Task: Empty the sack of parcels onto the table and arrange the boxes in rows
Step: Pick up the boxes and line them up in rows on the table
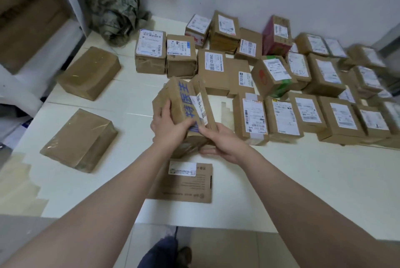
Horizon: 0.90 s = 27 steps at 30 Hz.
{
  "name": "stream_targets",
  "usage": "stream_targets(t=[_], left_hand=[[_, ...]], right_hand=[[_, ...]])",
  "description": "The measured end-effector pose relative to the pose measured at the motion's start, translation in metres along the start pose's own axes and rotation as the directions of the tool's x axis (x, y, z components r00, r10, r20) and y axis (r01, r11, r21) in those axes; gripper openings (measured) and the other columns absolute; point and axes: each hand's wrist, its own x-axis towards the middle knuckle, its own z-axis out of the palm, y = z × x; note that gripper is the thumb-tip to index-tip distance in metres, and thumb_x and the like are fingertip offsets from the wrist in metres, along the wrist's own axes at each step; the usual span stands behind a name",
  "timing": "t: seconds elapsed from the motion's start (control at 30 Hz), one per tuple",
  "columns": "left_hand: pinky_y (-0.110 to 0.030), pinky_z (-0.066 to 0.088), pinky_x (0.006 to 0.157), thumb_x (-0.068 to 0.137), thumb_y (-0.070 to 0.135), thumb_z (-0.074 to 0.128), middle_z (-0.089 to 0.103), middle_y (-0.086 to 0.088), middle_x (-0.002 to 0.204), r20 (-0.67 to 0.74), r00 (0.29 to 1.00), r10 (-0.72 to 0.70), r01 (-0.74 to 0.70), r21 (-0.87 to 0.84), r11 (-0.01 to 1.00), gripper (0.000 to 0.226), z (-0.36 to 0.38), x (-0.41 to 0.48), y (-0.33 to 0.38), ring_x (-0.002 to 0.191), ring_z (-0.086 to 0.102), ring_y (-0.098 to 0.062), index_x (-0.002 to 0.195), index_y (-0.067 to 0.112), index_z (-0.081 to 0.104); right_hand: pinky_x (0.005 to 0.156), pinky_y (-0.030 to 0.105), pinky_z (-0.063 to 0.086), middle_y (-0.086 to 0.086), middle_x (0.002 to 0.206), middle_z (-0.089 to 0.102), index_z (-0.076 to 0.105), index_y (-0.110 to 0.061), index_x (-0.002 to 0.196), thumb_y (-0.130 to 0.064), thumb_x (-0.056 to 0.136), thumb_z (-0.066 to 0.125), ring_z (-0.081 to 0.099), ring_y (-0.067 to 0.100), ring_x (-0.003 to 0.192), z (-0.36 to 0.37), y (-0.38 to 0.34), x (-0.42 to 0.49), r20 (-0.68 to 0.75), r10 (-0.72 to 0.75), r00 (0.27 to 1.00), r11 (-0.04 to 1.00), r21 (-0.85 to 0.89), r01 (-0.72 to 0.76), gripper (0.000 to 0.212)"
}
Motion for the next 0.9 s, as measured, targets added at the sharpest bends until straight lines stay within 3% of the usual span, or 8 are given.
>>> stream_targets(t=[0.1, 0.2, 0.33, 0.43, 0.53, 0.63, 0.73, 0.9], left_hand=[[-0.043, 0.045, 0.105, 0.062, 0.044, 0.073, 0.047, 0.001, 0.144, 0.056, 0.998, -0.015, 0.030, -0.276, 0.961, 0.096, -0.007, -0.007, -0.012, 0.124, 0.055, -0.019, 0.149, 0.035, 0.033], [-0.030, 0.054, 0.084, 0.096, 0.025, 0.053, 0.059, 0.003, 0.134, 0.010, 0.995, -0.099, 0.095, -0.401, 0.911, 0.058, -0.021, -0.014, -0.022, 0.102, 0.067, -0.012, 0.150, 0.029, 0.032], [-0.034, 0.048, 0.095, 0.103, 0.037, 0.038, 0.059, 0.005, 0.132, -0.096, 0.989, -0.114, 0.078, -0.312, 0.947, 0.053, -0.028, -0.026, -0.033, 0.109, 0.062, -0.017, 0.154, 0.030, 0.022], [-0.030, 0.044, 0.085, 0.104, 0.023, 0.032, 0.058, 0.008, 0.119, -0.207, 0.975, -0.074, 0.028, -0.216, 0.976, 0.053, -0.028, -0.031, -0.032, 0.099, 0.059, -0.017, 0.154, 0.035, 0.018], [-0.032, 0.045, 0.083, 0.096, 0.013, 0.039, 0.055, 0.008, 0.128, -0.332, 0.943, -0.014, -0.005, -0.056, 0.998, 0.060, -0.035, -0.031, -0.035, 0.103, 0.056, -0.020, 0.148, 0.041, 0.034], [-0.046, 0.040, 0.103, 0.095, 0.049, 0.042, 0.037, -0.010, 0.147, -0.351, 0.924, -0.153, 0.173, 0.027, 0.984, 0.057, -0.036, -0.029, -0.037, 0.129, 0.041, -0.034, 0.150, 0.041, 0.029], [-0.046, 0.037, 0.106, 0.085, 0.051, 0.057, 0.022, -0.013, 0.149, -0.292, 0.928, -0.233, 0.264, 0.072, 0.962, 0.082, -0.031, -0.029, -0.042, 0.134, 0.028, -0.036, 0.153, 0.033, 0.015], [-0.040, 0.048, 0.096, 0.092, 0.028, 0.055, 0.045, -0.010, 0.141, -0.178, 0.983, -0.046, 0.058, 0.065, 0.996, 0.056, -0.032, -0.013, -0.061, 0.116, 0.055, -0.033, 0.144, 0.026, 0.037]], right_hand=[[0.071, 0.037, 0.062, 0.010, 0.128, 0.063, 0.044, -0.012, 0.132, -0.025, 0.095, 0.063, 0.069, 0.023, 0.103, 0.001, 0.007, -0.010, -0.126, 0.002, 0.992, 0.995, 0.096, 0.010, 0.043], [0.064, 0.032, 0.063, 0.012, 0.127, 0.063, 0.046, -0.009, 0.126, -0.012, 0.099, 0.053, 0.070, 0.028, 0.101, -0.006, 0.019, -0.020, -0.257, 0.039, 0.966, 0.996, 0.090, -0.017, 0.028], [0.065, 0.032, 0.061, 0.017, 0.130, 0.061, 0.046, -0.003, 0.132, -0.006, 0.101, 0.047, 0.065, 0.032, 0.111, -0.014, 0.031, -0.028, -0.326, 0.095, 0.941, 0.981, 0.190, -0.033, 0.031], [0.073, 0.032, 0.062, 0.014, 0.131, 0.060, 0.043, -0.004, 0.136, -0.006, 0.100, 0.048, 0.066, 0.029, 0.106, -0.014, 0.034, -0.028, -0.392, 0.070, 0.917, 0.973, 0.231, 0.025, 0.037], [0.088, 0.045, 0.058, 0.010, 0.122, 0.060, 0.039, -0.008, 0.133, -0.013, 0.095, 0.052, 0.063, 0.020, 0.081, -0.013, 0.041, -0.025, -0.537, 0.044, 0.843, 0.992, -0.073, -0.099, 0.041], [0.083, 0.046, 0.059, 0.009, 0.126, 0.053, 0.041, -0.013, 0.133, -0.020, 0.091, 0.053, 0.063, 0.027, 0.089, -0.008, 0.043, -0.032, -0.608, -0.018, 0.794, 0.950, -0.258, -0.176, 0.045], [0.087, 0.037, 0.056, 0.005, 0.132, 0.053, 0.053, -0.020, 0.133, -0.027, 0.092, 0.054, 0.061, 0.025, 0.102, -0.003, 0.051, -0.042, -0.483, -0.145, 0.863, 0.877, -0.467, -0.114, 0.042], [0.098, 0.032, 0.042, 0.005, 0.140, 0.037, 0.047, -0.024, 0.137, -0.033, 0.088, 0.066, 0.044, 0.025, 0.127, 0.005, 0.066, -0.061, -0.302, -0.326, 0.896, 0.613, -0.789, -0.043, 0.054]])
